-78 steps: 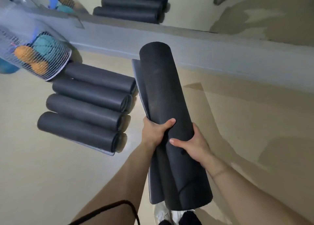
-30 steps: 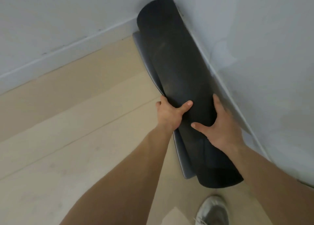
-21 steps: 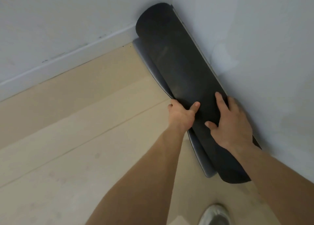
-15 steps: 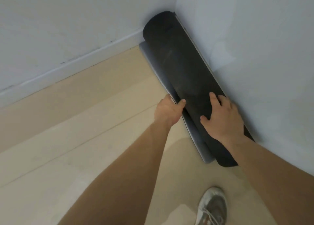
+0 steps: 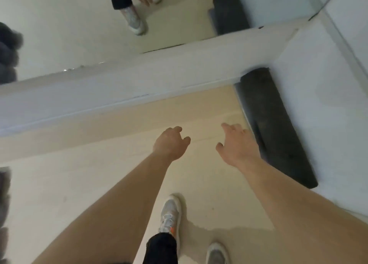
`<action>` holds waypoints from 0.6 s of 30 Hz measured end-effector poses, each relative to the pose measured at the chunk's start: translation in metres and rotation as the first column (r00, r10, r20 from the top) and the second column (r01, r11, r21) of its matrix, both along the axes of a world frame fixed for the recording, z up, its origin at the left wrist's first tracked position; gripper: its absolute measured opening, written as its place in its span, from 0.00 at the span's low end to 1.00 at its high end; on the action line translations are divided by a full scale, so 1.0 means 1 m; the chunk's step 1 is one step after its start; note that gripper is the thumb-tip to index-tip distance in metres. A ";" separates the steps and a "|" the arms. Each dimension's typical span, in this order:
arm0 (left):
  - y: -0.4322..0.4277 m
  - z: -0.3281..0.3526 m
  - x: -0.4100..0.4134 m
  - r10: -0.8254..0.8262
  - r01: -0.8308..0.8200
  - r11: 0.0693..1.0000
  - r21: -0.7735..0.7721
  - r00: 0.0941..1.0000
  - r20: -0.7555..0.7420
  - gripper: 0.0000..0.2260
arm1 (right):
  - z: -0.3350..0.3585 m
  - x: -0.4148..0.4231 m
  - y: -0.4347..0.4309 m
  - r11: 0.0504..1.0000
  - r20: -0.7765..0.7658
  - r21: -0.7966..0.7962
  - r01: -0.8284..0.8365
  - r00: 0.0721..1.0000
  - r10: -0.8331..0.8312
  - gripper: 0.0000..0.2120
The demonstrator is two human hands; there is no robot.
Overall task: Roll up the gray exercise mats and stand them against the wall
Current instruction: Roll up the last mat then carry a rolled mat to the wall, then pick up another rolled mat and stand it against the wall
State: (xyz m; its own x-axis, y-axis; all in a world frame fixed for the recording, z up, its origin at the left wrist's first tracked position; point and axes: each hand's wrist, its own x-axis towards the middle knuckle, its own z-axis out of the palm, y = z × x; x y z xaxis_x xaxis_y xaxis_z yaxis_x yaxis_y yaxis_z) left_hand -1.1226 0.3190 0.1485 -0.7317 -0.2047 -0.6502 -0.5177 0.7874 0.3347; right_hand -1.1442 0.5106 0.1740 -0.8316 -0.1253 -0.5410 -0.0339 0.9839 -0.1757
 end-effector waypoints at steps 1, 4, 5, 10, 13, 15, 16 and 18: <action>-0.018 0.014 0.019 0.047 -0.047 0.999 -0.004 0.999 -0.017 0.25 | 0.014 0.012 -0.023 0.999 0.002 -0.010 -0.049 0.999 0.049 0.29; -0.071 0.050 0.086 0.169 -0.171 0.985 -0.022 0.984 -0.058 0.26 | 0.049 0.058 -0.092 0.980 0.007 -0.052 -0.189 0.982 0.190 0.28; -0.087 0.058 0.111 0.197 -0.199 0.980 -0.027 0.978 -0.063 0.26 | 0.058 0.077 -0.114 0.968 0.006 -0.060 -0.244 0.970 0.244 0.27; -0.183 0.088 0.258 0.356 -0.359 0.931 -0.061 0.933 -0.047 0.25 | 0.083 0.179 -0.226 0.884 0.030 -0.077 -0.461 0.885 0.464 0.27; -0.243 0.096 0.356 0.454 -0.455 0.887 -0.084 0.891 -0.032 0.25 | 0.091 0.248 -0.295 0.819 0.029 -0.075 -0.569 0.820 0.572 0.27; -0.284 0.100 0.427 0.513 -0.513 0.853 -0.099 0.858 -0.028 0.25 | 0.092 0.303 -0.345 0.769 0.028 -0.067 -0.636 0.769 0.639 0.27; -0.301 0.103 0.462 0.535 -0.534 0.839 -0.105 0.845 -0.024 0.25 | 0.092 0.330 -0.367 0.748 0.036 -0.064 -0.661 0.747 0.664 0.27; -0.341 0.106 0.545 0.577 -0.573 0.809 -0.129 0.817 -0.012 0.25 | 0.091 0.398 -0.420 0.695 0.050 -0.059 -0.717 0.693 0.719 0.27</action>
